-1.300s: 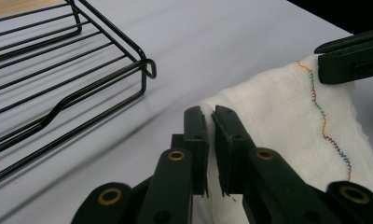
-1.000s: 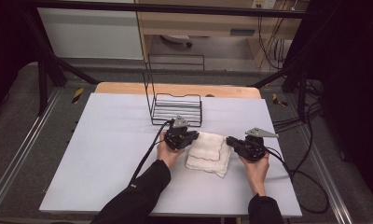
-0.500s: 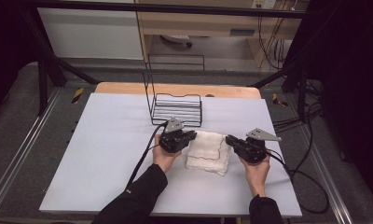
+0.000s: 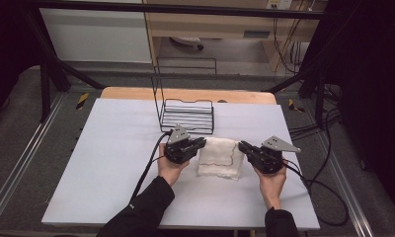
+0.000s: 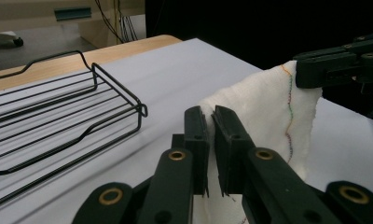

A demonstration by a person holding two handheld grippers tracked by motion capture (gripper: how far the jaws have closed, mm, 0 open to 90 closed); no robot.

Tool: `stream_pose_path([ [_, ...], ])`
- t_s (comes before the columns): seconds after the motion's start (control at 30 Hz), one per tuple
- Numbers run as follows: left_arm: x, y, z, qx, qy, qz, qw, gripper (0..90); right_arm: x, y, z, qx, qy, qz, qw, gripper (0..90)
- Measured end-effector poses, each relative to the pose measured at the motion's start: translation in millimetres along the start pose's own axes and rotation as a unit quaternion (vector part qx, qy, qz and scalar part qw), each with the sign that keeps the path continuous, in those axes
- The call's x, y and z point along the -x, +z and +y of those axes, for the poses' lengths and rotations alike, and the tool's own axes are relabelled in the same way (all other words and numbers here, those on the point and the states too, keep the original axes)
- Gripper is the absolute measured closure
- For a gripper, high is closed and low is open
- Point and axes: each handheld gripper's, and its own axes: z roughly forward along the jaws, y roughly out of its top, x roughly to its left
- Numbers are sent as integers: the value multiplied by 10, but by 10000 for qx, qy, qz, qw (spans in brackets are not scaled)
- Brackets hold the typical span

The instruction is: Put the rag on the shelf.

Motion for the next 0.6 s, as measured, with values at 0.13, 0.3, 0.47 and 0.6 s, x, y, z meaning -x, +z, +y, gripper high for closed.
stream_pose_path([
  [0.13, 15, -53, 20, 110, -14, -8, 9999, 838, -26, -20, 26, 65, -36, -1, 10000, 832],
  [0.3, 43, -122, 49, 273, 9, -2, 9996, 839, -69, -58, 70, 190, -139, -23, 9997, 833],
  [0.47, 63, -191, 60, 458, 27, 34, 9989, 839, -108, -82, 96, 326, -203, -15, 9993, 833],
  [0.6, 81, -256, 47, 622, 31, 53, 9980, 839, -165, -108, 137, 469, -323, -8, 9984, 833],
])
